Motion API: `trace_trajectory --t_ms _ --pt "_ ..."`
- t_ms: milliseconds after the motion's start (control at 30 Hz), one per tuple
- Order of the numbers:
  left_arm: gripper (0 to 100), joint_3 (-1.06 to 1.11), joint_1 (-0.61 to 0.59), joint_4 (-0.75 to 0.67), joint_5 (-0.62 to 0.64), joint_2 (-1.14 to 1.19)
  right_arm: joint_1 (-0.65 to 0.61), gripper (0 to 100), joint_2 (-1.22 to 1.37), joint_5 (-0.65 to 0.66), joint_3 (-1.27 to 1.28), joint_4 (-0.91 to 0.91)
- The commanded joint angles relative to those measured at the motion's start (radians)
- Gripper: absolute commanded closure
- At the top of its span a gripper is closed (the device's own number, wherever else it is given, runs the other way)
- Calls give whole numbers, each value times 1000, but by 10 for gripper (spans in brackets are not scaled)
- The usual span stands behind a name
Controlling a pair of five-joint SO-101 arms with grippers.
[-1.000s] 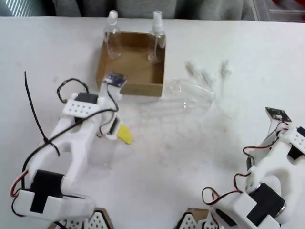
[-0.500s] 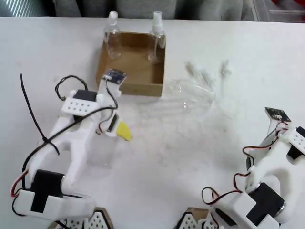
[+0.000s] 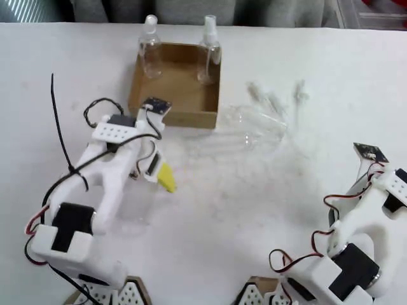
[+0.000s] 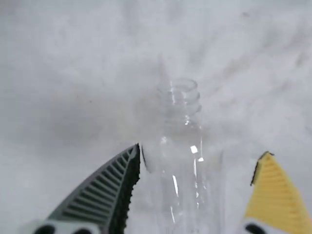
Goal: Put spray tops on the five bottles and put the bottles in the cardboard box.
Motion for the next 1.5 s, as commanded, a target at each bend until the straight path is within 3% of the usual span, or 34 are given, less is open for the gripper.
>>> trace_trajectory --t_ms 0,500,767,900,1033,1300,1467 --pt "639 -44 -5 5 12 -1 1 633 -42 8 -11 -4" --pt "862 97 1 -181 11 -1 15 633 -42 8 -11 -7" --pt "867 98 -8 -178 11 -8 10 633 -42 2 -137 -1" --pt "870 100 -8 -160 11 -10 4 654 -31 2 -319 114" --pt "868 100 -8 -160 9 -10 -64 710 -31 -3 -479 228" --pt "868 100 -48 -163 3 -10 -254 722 -15 -190 -594 236" --pt "868 100 -50 -160 2 -10 -343 723 156 -324 -793 240"
